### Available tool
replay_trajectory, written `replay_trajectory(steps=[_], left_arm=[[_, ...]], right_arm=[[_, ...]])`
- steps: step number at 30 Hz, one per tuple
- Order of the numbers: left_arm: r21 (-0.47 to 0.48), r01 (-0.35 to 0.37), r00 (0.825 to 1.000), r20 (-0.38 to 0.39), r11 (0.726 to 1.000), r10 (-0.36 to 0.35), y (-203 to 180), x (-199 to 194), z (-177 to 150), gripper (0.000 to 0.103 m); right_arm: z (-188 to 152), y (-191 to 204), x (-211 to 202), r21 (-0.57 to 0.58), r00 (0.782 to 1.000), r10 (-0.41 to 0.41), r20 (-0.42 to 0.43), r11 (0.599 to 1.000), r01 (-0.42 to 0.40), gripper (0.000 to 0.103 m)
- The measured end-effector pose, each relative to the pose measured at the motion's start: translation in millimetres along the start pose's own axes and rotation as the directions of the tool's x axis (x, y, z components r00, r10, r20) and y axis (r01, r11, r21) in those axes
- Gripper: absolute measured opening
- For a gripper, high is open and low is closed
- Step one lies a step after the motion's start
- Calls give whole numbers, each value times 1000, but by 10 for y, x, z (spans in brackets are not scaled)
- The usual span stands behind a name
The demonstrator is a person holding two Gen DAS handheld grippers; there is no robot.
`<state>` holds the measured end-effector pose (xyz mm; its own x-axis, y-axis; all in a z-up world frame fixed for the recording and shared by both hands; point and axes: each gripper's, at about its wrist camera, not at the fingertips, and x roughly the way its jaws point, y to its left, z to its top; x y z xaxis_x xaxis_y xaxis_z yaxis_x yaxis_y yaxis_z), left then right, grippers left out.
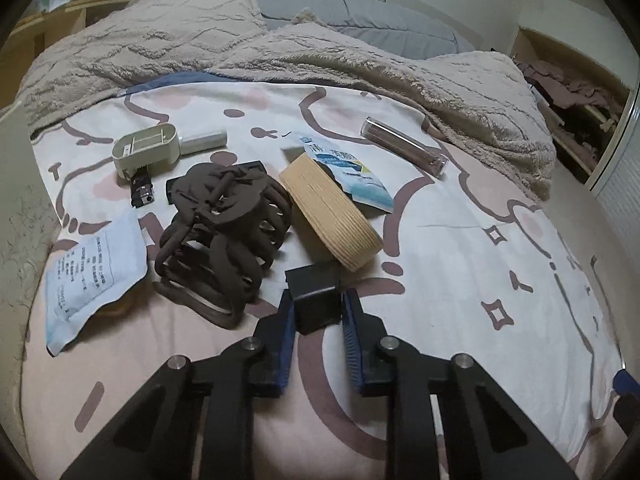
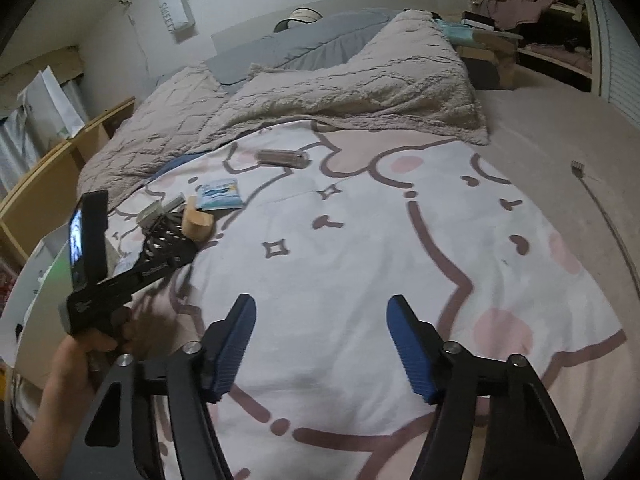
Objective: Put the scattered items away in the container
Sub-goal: 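Move both tools toward the scattered items on the bed cover, then grasp the wooden block with the right gripper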
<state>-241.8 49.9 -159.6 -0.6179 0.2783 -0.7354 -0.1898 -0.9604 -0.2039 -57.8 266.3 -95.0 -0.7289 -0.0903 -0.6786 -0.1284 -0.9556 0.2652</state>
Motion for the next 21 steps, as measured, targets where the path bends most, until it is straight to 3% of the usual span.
replay_trajectory(steps=[4,11,19,20,21], left_arm=[[-3,16,1000,11,1000,-16,36,-73,-23,22],[62,18,1000,-6,998,-18,105,-328,-176,22],[153,10,1000,-25,988,-7,212,-681,-478,22],[160,13,1000,-29,987,-8,223,-716,-525,22],[165,14,999,-33,986,-9,235,-752,-576,22]], right_arm=[[66,118,65,-23,999,51,2,998,-51,51],[248,470,266,-75,985,170,-22,982,-171,51],[458,741,738,-31,958,271,-95,961,-275,51],[486,757,817,-15,951,289,-107,956,-292,53],[505,775,875,-2,947,300,-114,953,-302,61]])
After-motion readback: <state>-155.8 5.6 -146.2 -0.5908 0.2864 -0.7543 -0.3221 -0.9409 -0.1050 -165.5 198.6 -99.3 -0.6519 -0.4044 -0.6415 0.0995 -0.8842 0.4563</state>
